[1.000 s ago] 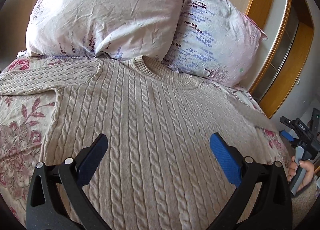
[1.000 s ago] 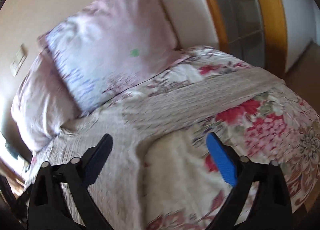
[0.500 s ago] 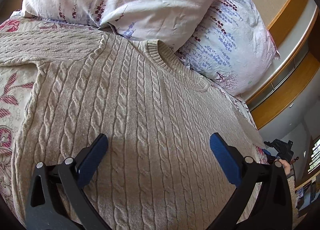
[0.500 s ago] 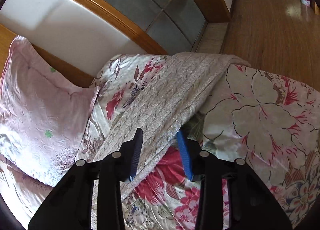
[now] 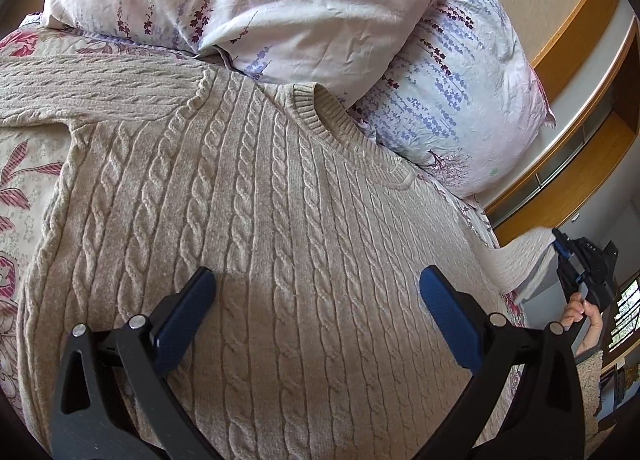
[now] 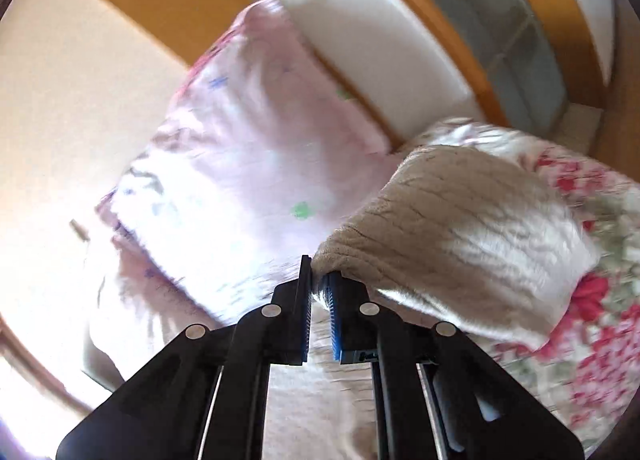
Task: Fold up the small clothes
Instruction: 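Grasp the sweater sleeve cuff with the right gripper, then fold the held sleeve across the sweater body with the right gripper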
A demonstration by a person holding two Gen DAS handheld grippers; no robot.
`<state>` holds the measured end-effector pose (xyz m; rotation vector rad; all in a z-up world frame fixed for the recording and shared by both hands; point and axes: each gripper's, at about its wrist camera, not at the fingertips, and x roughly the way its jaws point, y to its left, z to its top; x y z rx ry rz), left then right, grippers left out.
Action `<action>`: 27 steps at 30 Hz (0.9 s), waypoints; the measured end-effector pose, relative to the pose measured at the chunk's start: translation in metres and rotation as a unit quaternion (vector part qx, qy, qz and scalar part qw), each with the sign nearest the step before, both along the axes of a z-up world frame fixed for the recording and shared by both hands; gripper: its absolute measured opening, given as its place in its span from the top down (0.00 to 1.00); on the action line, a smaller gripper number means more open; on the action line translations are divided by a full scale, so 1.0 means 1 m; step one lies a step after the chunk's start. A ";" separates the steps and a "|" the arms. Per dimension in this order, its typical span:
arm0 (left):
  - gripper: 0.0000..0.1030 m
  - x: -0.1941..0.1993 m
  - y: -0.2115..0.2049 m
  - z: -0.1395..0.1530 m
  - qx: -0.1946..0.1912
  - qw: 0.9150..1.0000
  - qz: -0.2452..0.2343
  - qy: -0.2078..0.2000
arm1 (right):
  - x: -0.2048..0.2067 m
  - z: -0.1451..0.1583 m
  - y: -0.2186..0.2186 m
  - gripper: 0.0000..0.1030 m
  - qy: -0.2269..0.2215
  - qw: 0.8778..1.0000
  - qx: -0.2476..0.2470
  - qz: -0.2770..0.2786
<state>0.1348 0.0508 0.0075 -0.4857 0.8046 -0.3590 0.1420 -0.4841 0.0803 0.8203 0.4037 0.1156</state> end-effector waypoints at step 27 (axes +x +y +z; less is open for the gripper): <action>0.02 -0.004 0.006 0.000 -0.028 1.000 0.002 -0.004 | 0.012 -0.067 0.078 0.53 0.163 0.986 0.024 0.020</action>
